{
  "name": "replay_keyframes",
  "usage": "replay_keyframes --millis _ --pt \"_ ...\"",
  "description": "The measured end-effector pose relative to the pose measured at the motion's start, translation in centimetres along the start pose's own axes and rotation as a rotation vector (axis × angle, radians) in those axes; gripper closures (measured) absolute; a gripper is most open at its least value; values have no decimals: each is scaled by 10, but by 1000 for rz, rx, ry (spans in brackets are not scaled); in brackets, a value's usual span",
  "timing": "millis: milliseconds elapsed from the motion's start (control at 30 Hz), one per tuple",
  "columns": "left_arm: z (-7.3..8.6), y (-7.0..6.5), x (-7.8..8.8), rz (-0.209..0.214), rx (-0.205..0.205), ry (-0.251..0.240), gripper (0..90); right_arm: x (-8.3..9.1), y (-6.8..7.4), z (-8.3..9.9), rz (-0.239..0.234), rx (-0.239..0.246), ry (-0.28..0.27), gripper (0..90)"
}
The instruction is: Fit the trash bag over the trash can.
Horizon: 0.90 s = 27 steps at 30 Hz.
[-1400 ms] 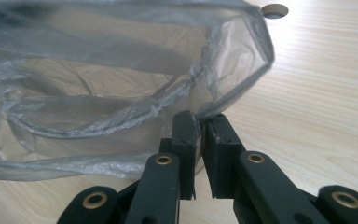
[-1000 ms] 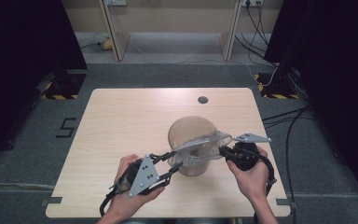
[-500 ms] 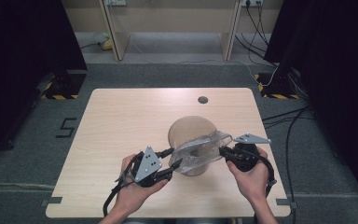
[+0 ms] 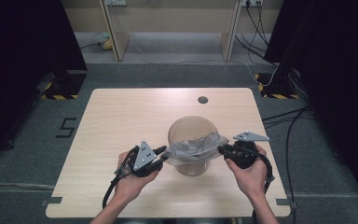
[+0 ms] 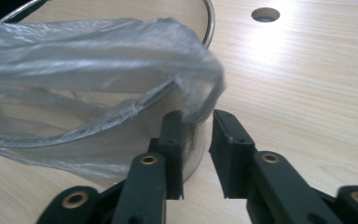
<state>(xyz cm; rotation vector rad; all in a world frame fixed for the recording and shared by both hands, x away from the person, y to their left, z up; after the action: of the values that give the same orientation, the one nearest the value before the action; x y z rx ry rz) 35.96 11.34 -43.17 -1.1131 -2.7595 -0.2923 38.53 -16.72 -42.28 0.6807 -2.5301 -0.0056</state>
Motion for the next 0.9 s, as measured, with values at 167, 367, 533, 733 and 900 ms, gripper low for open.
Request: replay_keyframes --millis 167,367,533,733,900 --pt "-3 3 -2 -5 -24 4 749 13 1 -3 0 27 -23 628" --pt "-6 1 -4 -12 -50 -4 761 31 7 -9 -8 52 -52 557" --pt "-6 2 -5 -20 -66 5 764 47 11 -22 -4 75 -94 510" --pt "-6 7 -8 -31 -98 20 771 37 7 -38 -3 120 -105 679" --pt "-9 13 -12 -44 -126 28 772 13 -2 -36 17 150 -72 814"
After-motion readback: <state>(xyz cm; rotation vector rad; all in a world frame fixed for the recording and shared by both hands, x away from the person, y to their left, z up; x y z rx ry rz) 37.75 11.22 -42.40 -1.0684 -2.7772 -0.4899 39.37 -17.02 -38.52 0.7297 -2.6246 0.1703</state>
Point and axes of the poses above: each handheld gripper's, and its own axes: x roughly backward along the jaws, z roughly out of its underside, y roughly to its left, the point moved 4 cm from there along -x, roughly forward along the jaws, and after that the axes turned 10 degrees about -y, right-handed, at the moved point
